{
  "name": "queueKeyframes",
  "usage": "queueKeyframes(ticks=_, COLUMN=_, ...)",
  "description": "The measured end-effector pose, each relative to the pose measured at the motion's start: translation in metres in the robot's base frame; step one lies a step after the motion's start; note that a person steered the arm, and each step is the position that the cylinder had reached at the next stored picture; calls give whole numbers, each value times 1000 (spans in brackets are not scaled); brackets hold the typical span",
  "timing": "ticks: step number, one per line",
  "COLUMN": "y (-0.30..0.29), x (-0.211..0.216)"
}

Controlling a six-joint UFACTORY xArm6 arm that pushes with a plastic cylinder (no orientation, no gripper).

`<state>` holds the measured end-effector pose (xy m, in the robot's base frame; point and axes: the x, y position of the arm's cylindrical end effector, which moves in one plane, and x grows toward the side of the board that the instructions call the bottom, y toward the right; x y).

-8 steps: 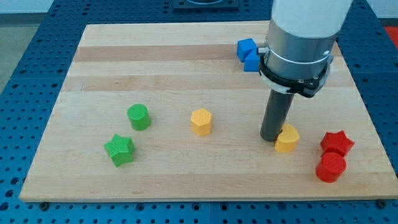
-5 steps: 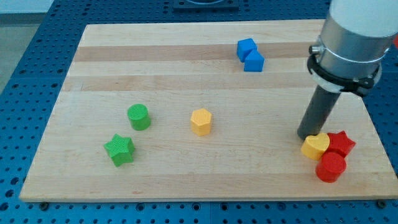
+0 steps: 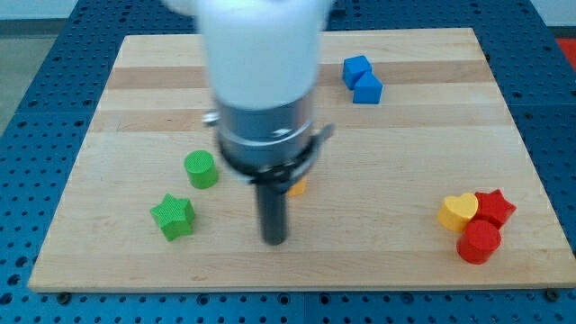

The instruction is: Move yellow hexagon towards center right

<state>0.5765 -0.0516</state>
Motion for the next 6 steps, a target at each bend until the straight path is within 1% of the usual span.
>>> queueKeyframes(ticks=1, y=-42, x=13)
queueKeyframes(ticks=2, y=-39, x=-41)
queueKeyframes(ticks=3, y=-15, x=-130)
queueKeyframes(ticks=4, y=-14, x=-139)
queueKeyframes(ticks=5, y=-5, x=-135)
queueKeyframes(ticks=6, y=8, x=-100)
